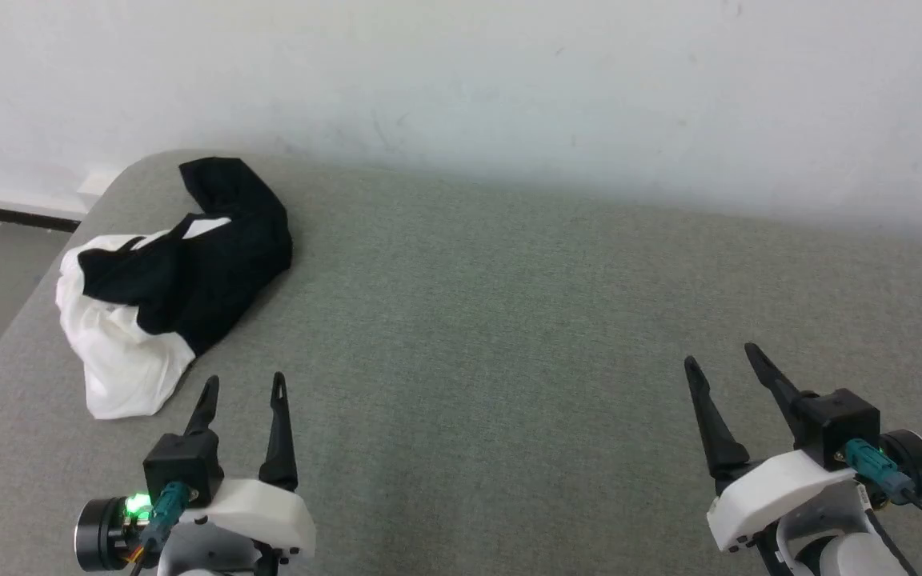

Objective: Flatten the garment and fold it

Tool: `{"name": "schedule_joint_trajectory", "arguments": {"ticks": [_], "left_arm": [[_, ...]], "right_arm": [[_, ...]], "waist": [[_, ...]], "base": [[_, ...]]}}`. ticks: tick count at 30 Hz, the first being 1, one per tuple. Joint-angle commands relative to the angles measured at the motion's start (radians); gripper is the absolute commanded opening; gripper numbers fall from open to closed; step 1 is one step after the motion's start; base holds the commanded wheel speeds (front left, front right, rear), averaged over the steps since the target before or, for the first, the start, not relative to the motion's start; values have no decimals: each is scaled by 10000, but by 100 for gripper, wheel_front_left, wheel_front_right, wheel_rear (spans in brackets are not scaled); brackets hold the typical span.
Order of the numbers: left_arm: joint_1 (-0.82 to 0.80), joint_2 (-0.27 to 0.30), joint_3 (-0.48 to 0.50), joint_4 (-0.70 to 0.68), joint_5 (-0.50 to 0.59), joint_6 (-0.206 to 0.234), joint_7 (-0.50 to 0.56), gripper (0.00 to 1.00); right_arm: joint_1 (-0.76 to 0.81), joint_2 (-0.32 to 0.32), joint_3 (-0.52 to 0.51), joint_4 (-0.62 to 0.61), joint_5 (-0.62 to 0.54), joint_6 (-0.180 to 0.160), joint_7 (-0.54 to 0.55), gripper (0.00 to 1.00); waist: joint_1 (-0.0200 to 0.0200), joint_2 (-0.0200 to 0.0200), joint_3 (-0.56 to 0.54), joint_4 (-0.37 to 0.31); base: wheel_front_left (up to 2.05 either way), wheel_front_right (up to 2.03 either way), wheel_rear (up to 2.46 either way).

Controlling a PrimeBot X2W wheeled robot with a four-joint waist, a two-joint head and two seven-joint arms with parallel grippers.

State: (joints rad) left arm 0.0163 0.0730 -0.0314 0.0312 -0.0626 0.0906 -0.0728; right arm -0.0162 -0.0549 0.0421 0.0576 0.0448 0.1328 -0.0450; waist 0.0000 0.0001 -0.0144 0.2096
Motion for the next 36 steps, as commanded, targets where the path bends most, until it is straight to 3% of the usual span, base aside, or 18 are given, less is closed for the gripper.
{"name": "schedule_joint_trajectory", "arguments": {"ticks": [1,36], "left_arm": [[98,93,-19,-30,-121,111,-152,100],[258,373,-233,86,-769,926,-770,100]], "right_arm": [[-115,18,81,81,73,-8,-70,100],[-362,31,503,502,400,-14,-375,100]], "waist": [[0,-1,6,191],[0,-1,-88,1731]], "base": [[0,0,0],[0,0,0]]}}
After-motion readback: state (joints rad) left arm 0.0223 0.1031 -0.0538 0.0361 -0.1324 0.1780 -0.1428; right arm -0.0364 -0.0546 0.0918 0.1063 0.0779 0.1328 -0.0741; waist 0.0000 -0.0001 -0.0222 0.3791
